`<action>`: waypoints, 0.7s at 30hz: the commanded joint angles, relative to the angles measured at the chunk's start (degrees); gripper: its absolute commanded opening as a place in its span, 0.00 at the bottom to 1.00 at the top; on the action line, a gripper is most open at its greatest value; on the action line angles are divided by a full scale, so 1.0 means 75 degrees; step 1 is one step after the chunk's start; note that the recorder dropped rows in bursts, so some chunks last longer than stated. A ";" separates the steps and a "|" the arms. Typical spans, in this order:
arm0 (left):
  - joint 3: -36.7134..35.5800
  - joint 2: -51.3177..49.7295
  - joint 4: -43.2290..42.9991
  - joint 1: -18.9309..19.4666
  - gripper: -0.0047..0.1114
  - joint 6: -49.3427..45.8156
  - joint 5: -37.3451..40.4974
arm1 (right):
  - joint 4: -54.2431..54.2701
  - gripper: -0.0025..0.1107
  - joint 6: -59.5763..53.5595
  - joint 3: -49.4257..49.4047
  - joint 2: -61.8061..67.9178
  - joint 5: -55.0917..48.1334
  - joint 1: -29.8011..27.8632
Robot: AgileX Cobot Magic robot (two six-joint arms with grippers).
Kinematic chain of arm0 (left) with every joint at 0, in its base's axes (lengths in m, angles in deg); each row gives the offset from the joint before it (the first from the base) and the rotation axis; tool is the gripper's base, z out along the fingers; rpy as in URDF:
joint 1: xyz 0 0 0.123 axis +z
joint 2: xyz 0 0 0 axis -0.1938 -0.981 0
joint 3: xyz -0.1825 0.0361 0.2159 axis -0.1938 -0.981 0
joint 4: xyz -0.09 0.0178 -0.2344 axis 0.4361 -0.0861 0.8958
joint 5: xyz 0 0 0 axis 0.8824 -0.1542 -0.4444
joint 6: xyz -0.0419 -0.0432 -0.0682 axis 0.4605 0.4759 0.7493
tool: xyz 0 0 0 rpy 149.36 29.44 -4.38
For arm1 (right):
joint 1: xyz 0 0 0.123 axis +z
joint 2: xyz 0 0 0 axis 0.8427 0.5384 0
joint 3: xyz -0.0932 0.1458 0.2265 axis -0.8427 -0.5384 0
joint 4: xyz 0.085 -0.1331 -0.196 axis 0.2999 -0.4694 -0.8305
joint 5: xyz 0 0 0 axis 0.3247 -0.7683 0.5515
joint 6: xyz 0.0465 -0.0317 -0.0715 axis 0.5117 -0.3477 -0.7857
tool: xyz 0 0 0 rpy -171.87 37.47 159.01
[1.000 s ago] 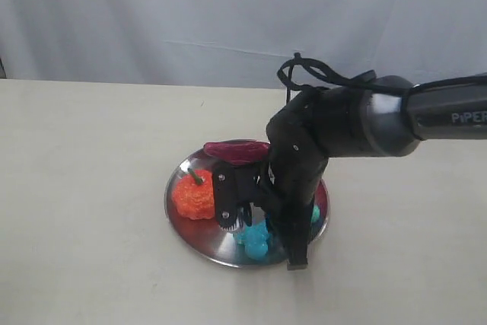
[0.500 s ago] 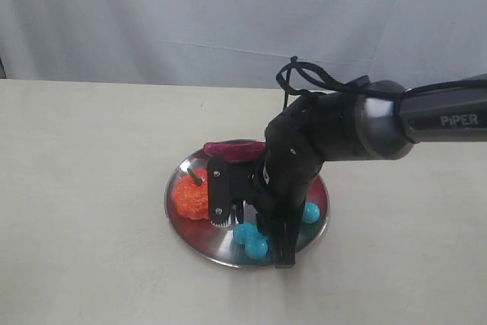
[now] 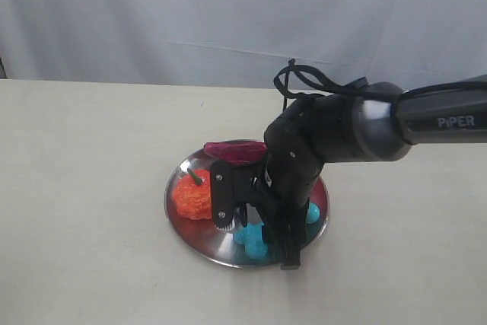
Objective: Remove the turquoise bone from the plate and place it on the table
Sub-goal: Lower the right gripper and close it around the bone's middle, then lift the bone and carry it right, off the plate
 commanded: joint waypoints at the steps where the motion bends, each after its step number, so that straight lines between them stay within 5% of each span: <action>1: -0.0019 0.0010 -0.0006 -0.0037 0.04 0.0014 -0.0031 | -0.0232 0.55 0.0021 0.0003 0.0156 0.0108 -0.0005; 9: -0.0019 0.0010 -0.0006 -0.0037 0.04 0.0014 -0.0031 | -0.0414 0.53 0.0021 0.0003 0.0359 0.0369 -0.0005; 15: -0.0019 0.0010 -0.0006 -0.0037 0.04 0.0014 -0.0031 | -0.0428 0.23 0.0281 0.0003 0.0359 0.0684 -0.0005; 21: -0.0019 0.0010 -0.0006 -0.0037 0.04 0.0014 -0.0031 | -0.0428 0.20 0.0413 0.0003 0.0359 0.0782 -0.0005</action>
